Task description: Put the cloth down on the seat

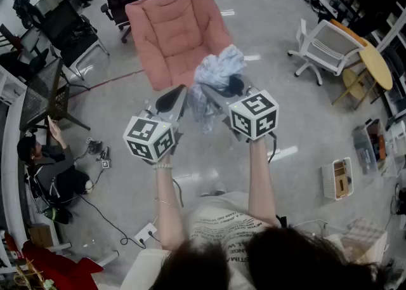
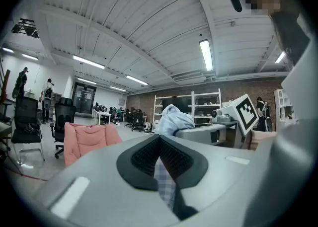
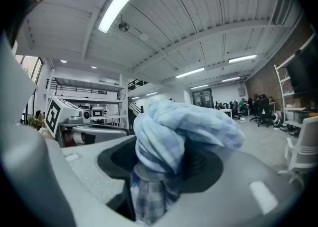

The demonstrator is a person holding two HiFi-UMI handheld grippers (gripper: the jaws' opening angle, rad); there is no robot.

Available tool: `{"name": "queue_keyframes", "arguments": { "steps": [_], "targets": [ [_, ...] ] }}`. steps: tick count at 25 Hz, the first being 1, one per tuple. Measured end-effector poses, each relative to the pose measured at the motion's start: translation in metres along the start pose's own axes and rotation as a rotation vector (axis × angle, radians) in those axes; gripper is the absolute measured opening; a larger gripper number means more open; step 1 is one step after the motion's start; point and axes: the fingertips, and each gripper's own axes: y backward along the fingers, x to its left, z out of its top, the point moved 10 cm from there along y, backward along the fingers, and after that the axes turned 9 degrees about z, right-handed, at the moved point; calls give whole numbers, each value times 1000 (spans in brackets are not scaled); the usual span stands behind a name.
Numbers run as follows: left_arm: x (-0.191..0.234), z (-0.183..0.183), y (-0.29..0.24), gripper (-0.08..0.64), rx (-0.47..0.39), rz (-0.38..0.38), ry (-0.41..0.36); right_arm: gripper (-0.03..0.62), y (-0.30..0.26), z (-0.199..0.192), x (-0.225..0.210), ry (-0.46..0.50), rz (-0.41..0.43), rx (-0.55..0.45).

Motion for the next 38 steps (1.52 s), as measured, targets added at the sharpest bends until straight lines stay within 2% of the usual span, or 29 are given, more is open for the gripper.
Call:
{"name": "queue_keyframes", "arguments": {
  "steps": [8, 13, 20, 24, 28, 38],
  "targets": [
    [1, -5, -6, -2, -5, -3, 13, 241, 0, -3, -5, 4, -11, 8],
    [-7, -2, -25, -2, -19, 11, 37, 241, 12, 4, -26, 21, -3, 19],
    [-16, -22, -31, -2, 1, 47, 68, 241, 15, -12, -47, -5, 2, 47],
    [-6, -19, -37, -2, 0, 63, 65, 241, 7, -12, -57, -19, -1, 48],
    [7, -27, -47, -2, 40, 74, 73, 241, -5, -21, -69, -54, -2, 57],
    [34, -41, -113, -2, 38, 37, 107, 241, -35, -26, -130, -66, -36, 84]
  ]
}}
